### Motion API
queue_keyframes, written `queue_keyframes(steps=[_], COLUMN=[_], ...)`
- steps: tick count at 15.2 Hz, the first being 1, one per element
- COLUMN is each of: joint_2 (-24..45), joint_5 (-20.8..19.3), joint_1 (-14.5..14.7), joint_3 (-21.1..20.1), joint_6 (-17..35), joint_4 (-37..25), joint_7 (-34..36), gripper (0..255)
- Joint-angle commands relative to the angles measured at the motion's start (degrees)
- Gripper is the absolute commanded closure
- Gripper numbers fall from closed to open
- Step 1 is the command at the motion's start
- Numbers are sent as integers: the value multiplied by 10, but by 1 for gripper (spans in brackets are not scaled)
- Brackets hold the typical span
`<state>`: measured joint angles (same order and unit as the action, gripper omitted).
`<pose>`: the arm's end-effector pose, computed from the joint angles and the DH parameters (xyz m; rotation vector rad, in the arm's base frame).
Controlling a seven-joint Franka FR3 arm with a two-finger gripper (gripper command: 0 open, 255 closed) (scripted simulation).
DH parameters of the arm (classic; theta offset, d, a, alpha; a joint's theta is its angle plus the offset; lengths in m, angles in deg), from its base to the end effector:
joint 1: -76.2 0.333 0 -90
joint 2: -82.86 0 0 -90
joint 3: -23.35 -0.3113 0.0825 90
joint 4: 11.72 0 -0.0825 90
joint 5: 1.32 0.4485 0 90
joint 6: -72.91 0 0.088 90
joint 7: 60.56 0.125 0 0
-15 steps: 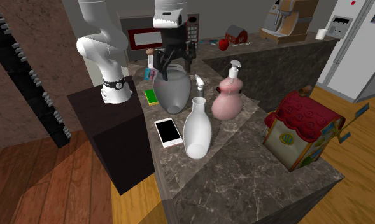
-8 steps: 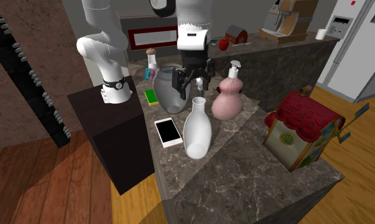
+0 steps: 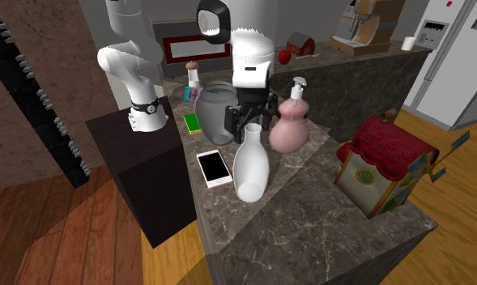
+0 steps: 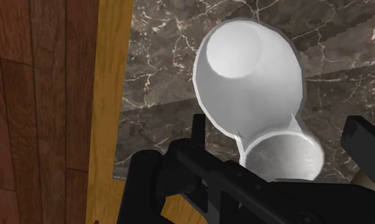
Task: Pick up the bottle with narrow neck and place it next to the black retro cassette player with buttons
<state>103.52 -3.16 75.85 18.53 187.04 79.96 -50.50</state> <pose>0.7234 0.0487 0.3796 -3.1338 0.1423 -0.0507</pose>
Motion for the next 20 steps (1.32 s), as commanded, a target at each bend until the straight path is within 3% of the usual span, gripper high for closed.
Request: queue_keyframes(steps=[1,8,9,20], joint_2=[3,3,3,0], joint_5=[0,0,0,0], joint_1=[-1,-1,-1,-1], joint_3=[1,1,1,0], joint_6=[8,8,8,-6], joint_4=[4,4,4,-6], joint_7=[-1,-1,-1,-2], gripper=[0,0,255,255])
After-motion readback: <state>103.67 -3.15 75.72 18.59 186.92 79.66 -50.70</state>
